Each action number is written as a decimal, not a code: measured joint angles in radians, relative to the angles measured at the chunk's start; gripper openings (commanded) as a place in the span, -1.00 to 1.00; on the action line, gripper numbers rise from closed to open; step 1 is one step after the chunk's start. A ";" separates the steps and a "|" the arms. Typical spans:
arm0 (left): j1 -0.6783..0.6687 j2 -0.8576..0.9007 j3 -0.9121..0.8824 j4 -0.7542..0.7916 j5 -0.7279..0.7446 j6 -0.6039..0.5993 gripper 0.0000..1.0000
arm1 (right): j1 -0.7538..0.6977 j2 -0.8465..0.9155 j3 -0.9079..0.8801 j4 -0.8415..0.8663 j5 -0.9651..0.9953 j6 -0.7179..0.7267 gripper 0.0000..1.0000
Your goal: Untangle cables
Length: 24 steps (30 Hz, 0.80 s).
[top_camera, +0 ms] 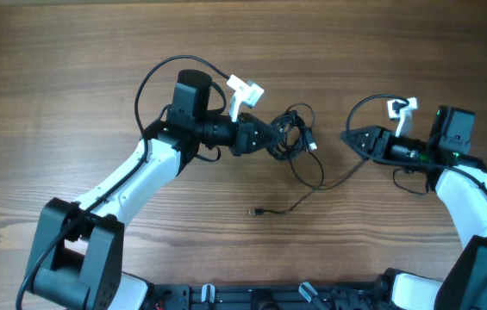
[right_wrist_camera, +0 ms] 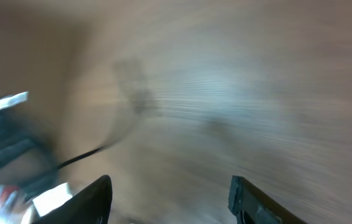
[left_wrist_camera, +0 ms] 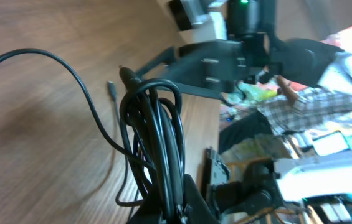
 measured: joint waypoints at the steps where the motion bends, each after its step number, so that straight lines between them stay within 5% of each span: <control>1: 0.000 0.000 0.000 0.000 -0.019 0.000 -0.92 | 0.000 0.000 0.000 0.014 -0.080 -0.035 0.01; 4: -0.003 0.000 0.000 0.000 -0.065 0.000 -0.92 | 0.005 0.000 0.000 0.043 -0.289 -0.112 -0.17; 8: -0.035 0.000 0.000 0.000 -0.086 0.001 -0.92 | 0.055 0.000 0.000 0.047 -0.356 -0.134 -0.13; 12: -0.080 0.000 0.000 0.004 -0.087 0.019 -0.92 | 0.126 0.000 0.000 0.085 -0.235 -0.080 0.55; 14: -0.087 0.000 0.000 0.008 -0.050 0.028 -0.92 | 0.153 0.000 0.000 0.102 -0.184 -0.072 0.71; 17: -0.087 0.000 0.000 0.014 0.069 0.058 -0.92 | 0.186 0.000 0.000 0.139 -0.163 -0.076 0.69; 19: -0.087 0.000 0.000 0.015 0.129 0.068 -0.92 | 0.205 0.000 0.000 0.146 -0.206 -0.124 0.15; 21: -0.087 0.000 0.000 0.015 0.169 0.073 -0.90 | 0.219 0.000 0.000 0.148 -0.271 -0.181 -0.70; 22: -0.087 0.000 0.000 0.015 0.176 0.075 -0.80 | 0.225 0.000 0.000 0.148 -0.296 -0.205 -0.91; 24: -0.086 0.000 0.000 0.015 0.171 0.076 -0.24 | 0.231 0.000 0.000 0.150 -0.325 -0.225 -0.91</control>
